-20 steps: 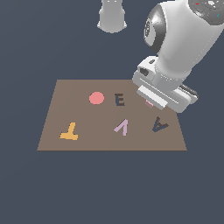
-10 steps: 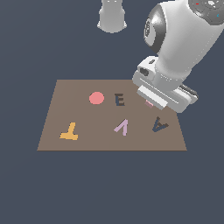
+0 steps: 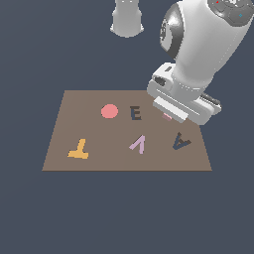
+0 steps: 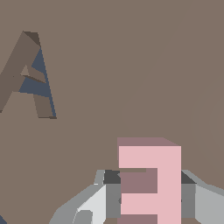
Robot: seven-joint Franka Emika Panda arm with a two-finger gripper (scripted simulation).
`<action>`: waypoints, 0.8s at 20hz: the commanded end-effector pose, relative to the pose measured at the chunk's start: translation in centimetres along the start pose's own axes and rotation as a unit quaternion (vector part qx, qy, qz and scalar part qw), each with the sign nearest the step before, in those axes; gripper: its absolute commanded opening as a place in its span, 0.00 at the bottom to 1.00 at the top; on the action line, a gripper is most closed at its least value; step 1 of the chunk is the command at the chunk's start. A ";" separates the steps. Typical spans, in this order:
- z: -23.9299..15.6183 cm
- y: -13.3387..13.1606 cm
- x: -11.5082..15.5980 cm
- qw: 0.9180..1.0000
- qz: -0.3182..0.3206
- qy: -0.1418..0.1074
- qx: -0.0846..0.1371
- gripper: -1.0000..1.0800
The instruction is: Insert a designated object into the corresponding slot on a board.
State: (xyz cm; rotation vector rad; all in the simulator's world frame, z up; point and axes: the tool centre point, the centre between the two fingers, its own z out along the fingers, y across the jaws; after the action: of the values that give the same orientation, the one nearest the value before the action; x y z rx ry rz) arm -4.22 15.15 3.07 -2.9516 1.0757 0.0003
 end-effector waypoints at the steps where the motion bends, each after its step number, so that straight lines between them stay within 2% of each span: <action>1: -0.1 0.5 0.1 1.000 -0.016 0.000 0.000 0.00; 9: -0.2 2.8 0.9 0.996 -0.093 0.000 0.000 0.00; 16: -0.5 5.5 2.4 0.982 -0.189 0.000 0.000 0.00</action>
State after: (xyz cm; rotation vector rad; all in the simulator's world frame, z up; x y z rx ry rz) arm -5.78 10.13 3.47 -3.0892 0.5690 0.0001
